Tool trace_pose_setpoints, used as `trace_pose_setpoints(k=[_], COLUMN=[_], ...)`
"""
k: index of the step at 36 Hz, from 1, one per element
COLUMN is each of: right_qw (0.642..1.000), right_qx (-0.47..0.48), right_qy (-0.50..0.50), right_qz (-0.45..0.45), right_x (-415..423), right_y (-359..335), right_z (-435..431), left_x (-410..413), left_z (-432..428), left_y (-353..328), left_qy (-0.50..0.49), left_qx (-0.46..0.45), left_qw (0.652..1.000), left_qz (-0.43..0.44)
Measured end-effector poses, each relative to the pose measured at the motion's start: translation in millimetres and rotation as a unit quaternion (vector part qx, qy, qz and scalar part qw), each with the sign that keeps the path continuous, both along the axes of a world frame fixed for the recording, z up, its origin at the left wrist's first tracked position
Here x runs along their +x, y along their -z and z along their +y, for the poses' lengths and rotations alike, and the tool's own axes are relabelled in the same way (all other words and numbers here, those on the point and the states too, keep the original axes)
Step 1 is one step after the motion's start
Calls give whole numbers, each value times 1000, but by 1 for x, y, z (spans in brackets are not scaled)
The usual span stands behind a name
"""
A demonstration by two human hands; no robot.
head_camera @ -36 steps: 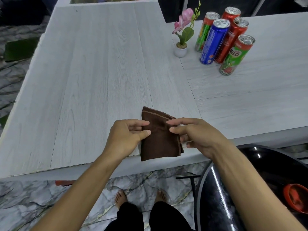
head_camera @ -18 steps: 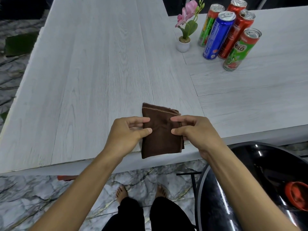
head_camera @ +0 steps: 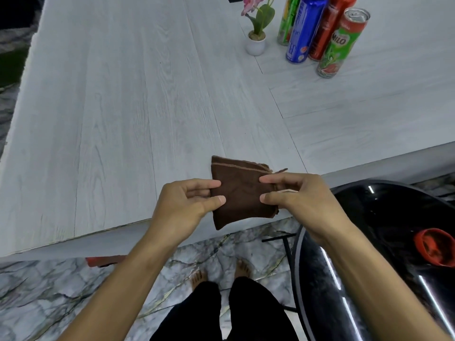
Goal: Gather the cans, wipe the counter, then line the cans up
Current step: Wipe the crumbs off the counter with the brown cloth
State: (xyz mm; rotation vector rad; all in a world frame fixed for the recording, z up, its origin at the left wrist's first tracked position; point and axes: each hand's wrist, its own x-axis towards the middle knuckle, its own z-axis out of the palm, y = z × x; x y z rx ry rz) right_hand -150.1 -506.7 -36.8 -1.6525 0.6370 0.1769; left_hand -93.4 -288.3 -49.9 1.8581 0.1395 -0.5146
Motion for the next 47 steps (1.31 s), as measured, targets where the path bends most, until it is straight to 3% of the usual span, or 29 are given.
trace_pose_setpoints(k=[19,35,47], right_qw=[976,913,851], right_qx=[50,-2,-28], right_qy=[180,381,499], right_qz=[-108,-149,-160], right_x=[-136,-254,-312], right_y=[-12,0,36], right_z=[37,51,15], left_x=[-53,-107,-151], left_z=[5,-55,-135], left_y=[-37,-20,14], left_qy=[178,373,450], left_qx=[-84,-124,-124], left_qw=[980,919,884], left_qz=[-8,16,16])
